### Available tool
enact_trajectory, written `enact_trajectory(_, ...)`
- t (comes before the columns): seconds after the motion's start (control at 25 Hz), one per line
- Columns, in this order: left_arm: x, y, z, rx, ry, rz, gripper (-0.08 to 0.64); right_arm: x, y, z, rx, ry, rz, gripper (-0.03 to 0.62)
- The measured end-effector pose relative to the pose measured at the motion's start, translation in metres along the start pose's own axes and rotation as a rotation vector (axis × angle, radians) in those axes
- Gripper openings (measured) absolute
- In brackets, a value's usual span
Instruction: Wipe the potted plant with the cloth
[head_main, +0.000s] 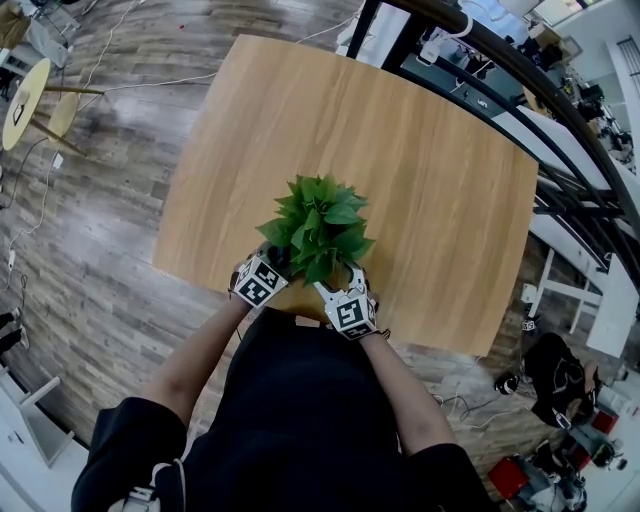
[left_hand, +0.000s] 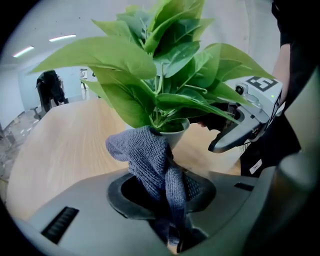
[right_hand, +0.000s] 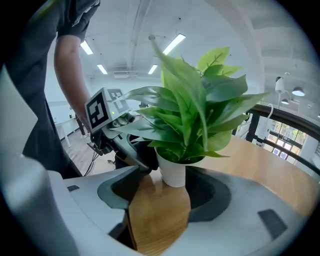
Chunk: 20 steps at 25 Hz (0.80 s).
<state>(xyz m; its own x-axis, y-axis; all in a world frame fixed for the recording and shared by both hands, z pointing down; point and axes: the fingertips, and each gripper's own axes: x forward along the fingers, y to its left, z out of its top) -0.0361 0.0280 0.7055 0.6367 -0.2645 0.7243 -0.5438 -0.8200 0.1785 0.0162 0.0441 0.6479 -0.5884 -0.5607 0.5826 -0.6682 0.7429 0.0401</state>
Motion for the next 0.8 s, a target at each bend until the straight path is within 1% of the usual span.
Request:
enact_trajectory(0.12, -0.003, 0.006, 0.002, -0.01, -0.015, 0.013, 0.135, -0.001, -0.012, -0.007, 0.064, 0.015, -0.038, 0.29)
enact_trajectory(0.24, -0.004, 0.005, 0.0, -0.014, -0.013, 0.007, 0.135, -0.002, -0.024, -0.013, 0.098, 0.02, -0.059, 0.29)
enact_trajectory(0.28, -0.006, 0.003, -0.001, -0.01, -0.008, 0.001, 0.135, -0.002, -0.027, -0.016, 0.104, 0.017, -0.062, 0.29)
enact_trajectory(0.36, -0.011, -0.006, 0.0, 0.028, -0.013, -0.018, 0.135, -0.004, -0.028, -0.021, 0.131, 0.013, -0.068, 0.29)
enact_trajectory(0.44, -0.019, -0.019, 0.001, 0.069, -0.034, -0.041, 0.135, -0.01, -0.026, -0.022, 0.173, 0.006, -0.067, 0.29)
enact_trajectory(0.48, -0.024, -0.024, 0.002, 0.074, -0.049, -0.049, 0.135, -0.015, -0.024, -0.021, 0.19, -0.004, -0.061, 0.29)
enact_trajectory(0.64, -0.049, -0.038, 0.013, 0.025, -0.147, -0.043, 0.135, -0.04, -0.016, -0.004, 0.234, -0.072, -0.039, 0.285)
enact_trajectory(0.68, -0.058, -0.039, 0.018, 0.013, -0.178, -0.035, 0.135, -0.049, -0.015, 0.004, 0.245, -0.099, -0.047, 0.263)
enact_trajectory(0.72, -0.067, -0.041, 0.022, 0.002, -0.208, -0.029, 0.135, -0.058, -0.015, 0.011, 0.257, -0.131, -0.057, 0.173)
enact_trajectory(0.76, -0.075, -0.043, 0.026, -0.004, -0.235, -0.026, 0.135, -0.067, -0.015, 0.018, 0.265, -0.161, -0.07, 0.042)
enact_trajectory(0.8, -0.081, -0.045, 0.03, -0.004, -0.259, -0.029, 0.135, -0.074, -0.016, 0.025, 0.264, -0.187, -0.086, 0.038)
